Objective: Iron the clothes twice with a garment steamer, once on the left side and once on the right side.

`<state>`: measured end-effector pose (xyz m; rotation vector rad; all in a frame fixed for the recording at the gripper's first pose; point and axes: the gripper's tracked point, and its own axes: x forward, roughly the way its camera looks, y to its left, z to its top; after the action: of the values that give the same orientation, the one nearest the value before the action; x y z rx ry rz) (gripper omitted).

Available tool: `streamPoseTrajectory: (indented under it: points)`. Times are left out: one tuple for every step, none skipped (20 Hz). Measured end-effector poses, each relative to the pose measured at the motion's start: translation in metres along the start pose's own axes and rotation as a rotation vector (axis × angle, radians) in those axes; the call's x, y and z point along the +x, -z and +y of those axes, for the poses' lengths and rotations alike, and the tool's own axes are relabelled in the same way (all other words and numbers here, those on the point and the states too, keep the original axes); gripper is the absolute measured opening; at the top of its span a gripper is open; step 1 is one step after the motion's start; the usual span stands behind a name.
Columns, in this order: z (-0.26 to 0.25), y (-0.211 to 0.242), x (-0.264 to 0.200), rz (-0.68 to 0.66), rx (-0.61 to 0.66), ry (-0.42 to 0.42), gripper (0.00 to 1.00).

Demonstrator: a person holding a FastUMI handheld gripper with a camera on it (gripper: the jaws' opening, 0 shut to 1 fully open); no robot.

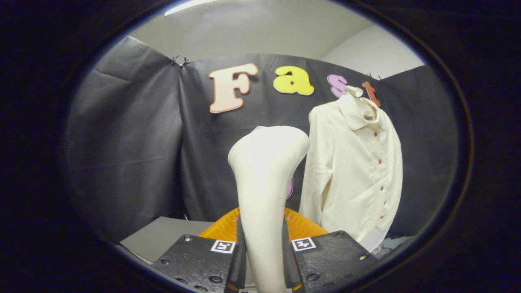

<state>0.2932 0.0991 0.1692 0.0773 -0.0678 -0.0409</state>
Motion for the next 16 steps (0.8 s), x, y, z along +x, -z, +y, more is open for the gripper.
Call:
streamPoseTrajectory:
  points:
    - [-0.007, -0.012, -0.008, -0.021, -0.003, 0.013, 0.36]
    - [-0.014, -0.024, -0.017, -0.042, -0.005, 0.022, 0.36]
    - [-0.019, -0.036, -0.023, -0.059, -0.005, 0.028, 0.36]
    - [-0.026, -0.048, -0.030, -0.081, -0.002, 0.028, 0.36]
    - [-0.034, -0.056, -0.035, -0.098, 0.000, 0.026, 0.36]
    - [-0.044, -0.061, -0.036, -0.106, 0.010, 0.030, 0.36]
    - [-0.054, -0.065, -0.037, -0.110, 0.006, 0.037, 0.36]
    - [-0.065, -0.067, -0.036, -0.108, -0.002, 0.048, 0.36]
    - [-0.076, -0.066, -0.035, -0.100, -0.010, 0.059, 0.35]
    - [-0.088, -0.067, -0.032, -0.095, -0.022, 0.074, 0.35]
    - [-0.100, -0.068, -0.030, -0.087, -0.033, 0.093, 0.35]
    - [-0.112, -0.069, -0.027, -0.083, -0.044, 0.108, 0.36]
    - [-0.122, -0.070, -0.023, -0.082, -0.056, 0.116, 0.36]
    - [-0.134, -0.072, -0.018, -0.083, -0.065, 0.128, 0.36]
    - [-0.147, -0.077, -0.013, -0.098, -0.083, 0.145, 0.36]
    - [-0.159, -0.079, -0.006, -0.101, -0.097, 0.156, 0.36]
